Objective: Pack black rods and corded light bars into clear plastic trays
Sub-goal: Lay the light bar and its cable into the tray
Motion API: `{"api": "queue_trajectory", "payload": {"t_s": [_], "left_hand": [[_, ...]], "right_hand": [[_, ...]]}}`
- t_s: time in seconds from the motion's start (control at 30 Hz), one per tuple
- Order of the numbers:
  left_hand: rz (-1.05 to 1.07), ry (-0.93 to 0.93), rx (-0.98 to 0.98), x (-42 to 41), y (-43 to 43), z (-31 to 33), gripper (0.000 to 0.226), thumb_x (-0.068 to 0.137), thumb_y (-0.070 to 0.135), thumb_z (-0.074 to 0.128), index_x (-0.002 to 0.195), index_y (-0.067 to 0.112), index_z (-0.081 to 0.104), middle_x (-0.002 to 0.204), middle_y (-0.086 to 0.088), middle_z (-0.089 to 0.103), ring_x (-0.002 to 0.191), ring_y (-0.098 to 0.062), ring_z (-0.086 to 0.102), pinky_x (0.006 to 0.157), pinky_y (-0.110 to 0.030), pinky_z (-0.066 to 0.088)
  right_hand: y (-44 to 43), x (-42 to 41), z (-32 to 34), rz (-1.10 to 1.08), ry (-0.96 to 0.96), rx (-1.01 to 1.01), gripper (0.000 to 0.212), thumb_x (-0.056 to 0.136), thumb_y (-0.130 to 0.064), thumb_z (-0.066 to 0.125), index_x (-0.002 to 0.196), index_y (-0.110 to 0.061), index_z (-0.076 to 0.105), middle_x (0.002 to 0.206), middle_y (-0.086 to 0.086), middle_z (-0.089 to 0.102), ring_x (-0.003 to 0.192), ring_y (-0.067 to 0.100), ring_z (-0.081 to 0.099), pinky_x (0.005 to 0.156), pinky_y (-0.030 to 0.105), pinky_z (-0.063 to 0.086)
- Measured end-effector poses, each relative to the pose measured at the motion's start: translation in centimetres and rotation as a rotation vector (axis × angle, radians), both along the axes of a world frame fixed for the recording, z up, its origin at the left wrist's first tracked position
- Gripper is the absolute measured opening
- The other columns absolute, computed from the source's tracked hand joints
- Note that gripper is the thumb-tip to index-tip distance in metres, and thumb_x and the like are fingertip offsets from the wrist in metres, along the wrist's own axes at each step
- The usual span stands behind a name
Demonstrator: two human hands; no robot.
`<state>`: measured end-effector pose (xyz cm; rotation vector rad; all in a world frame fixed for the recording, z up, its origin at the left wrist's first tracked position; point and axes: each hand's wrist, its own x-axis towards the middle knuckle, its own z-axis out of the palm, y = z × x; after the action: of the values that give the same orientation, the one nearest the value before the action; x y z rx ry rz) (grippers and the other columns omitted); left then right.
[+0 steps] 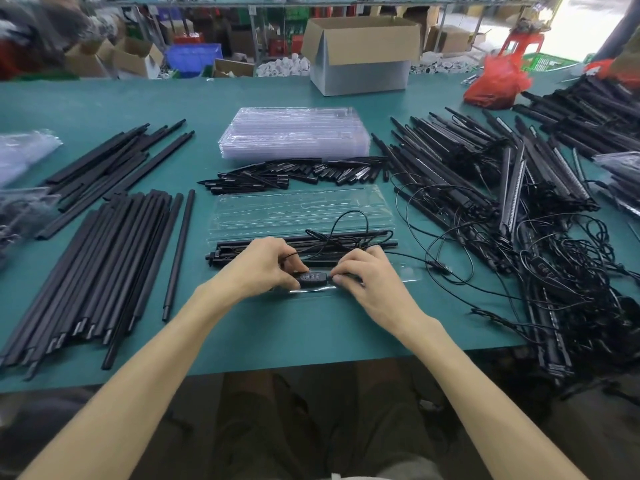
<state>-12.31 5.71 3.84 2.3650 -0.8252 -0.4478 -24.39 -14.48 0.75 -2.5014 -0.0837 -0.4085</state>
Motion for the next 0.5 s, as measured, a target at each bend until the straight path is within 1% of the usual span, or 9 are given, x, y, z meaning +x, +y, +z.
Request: {"api": "queue_trajectory", "payload": {"t_s": [0.1, 0.13, 0.23, 0.33, 0.4, 0.5], "left_hand": [[-0.022, -0.017, 0.025, 0.1, 0.0, -0.1, 0.024, 0.07, 0.022, 0.091, 0.088, 0.031, 0.077, 0.084, 0.005, 0.062, 0.074, -0.012, 0.059, 0.072, -0.032, 0.052], [-0.022, -0.016, 0.029, 0.2, 0.0, -0.1, 0.025, 0.069, 0.023, 0.091, 0.088, 0.03, 0.077, 0.084, 0.005, 0.063, 0.073, -0.01, 0.059, 0.071, -0.03, 0.051], [-0.014, 0.001, 0.027, 0.3, 0.0, -0.2, 0.025, 0.069, 0.023, 0.092, 0.089, 0.03, 0.078, 0.081, 0.007, 0.065, 0.061, 0.0, 0.054, 0.064, -0.024, 0.049], [-0.021, -0.023, 0.03, 0.3, 0.2, -0.3, 0.024, 0.072, 0.025, 0.09, 0.09, 0.032, 0.078, 0.082, 0.009, 0.065, 0.06, -0.001, 0.054, 0.062, -0.02, 0.047], [-0.025, -0.043, 0.028, 0.2, 0.3, -0.4, 0.023, 0.073, 0.026, 0.089, 0.092, 0.033, 0.078, 0.084, 0.01, 0.064, 0.061, -0.003, 0.055, 0.062, -0.02, 0.047], [-0.034, -0.053, 0.033, 0.2, 0.4, -0.6, 0.02, 0.075, 0.028, 0.088, 0.089, 0.034, 0.076, 0.083, 0.01, 0.066, 0.061, -0.001, 0.054, 0.061, -0.017, 0.044]], "right_hand": [[0.2, -0.1, -0.4, -0.02, -0.022, 0.018, 0.015, 0.097, -0.027, 0.065, 0.101, -0.018, 0.077, 0.101, -0.015, 0.061, 0.098, 0.015, 0.039, 0.088, 0.028, 0.043], [0.2, -0.1, -0.3, -0.027, -0.025, 0.023, 0.015, 0.097, -0.027, 0.065, 0.1, -0.018, 0.077, 0.1, -0.015, 0.061, 0.098, 0.015, 0.039, 0.088, 0.029, 0.043], [0.3, 0.2, 0.0, -0.036, 0.008, 0.019, 0.014, 0.096, -0.028, 0.066, 0.099, -0.02, 0.077, 0.099, -0.015, 0.06, 0.098, 0.013, 0.038, 0.089, 0.027, 0.042], [0.5, 0.6, 0.6, -0.058, 0.067, 0.038, 0.012, 0.096, -0.028, 0.067, 0.098, -0.021, 0.077, 0.098, -0.015, 0.058, 0.099, 0.013, 0.037, 0.089, 0.026, 0.04], [0.8, 0.9, 0.8, -0.071, 0.091, 0.038, 0.011, 0.096, -0.027, 0.067, 0.096, -0.021, 0.077, 0.097, -0.014, 0.058, 0.099, 0.014, 0.037, 0.088, 0.025, 0.039], [1.2, 1.0, 0.9, -0.089, 0.098, 0.015, 0.01, 0.096, -0.024, 0.067, 0.093, -0.019, 0.075, 0.096, -0.011, 0.057, 0.1, 0.015, 0.037, 0.085, 0.025, 0.038]]}}
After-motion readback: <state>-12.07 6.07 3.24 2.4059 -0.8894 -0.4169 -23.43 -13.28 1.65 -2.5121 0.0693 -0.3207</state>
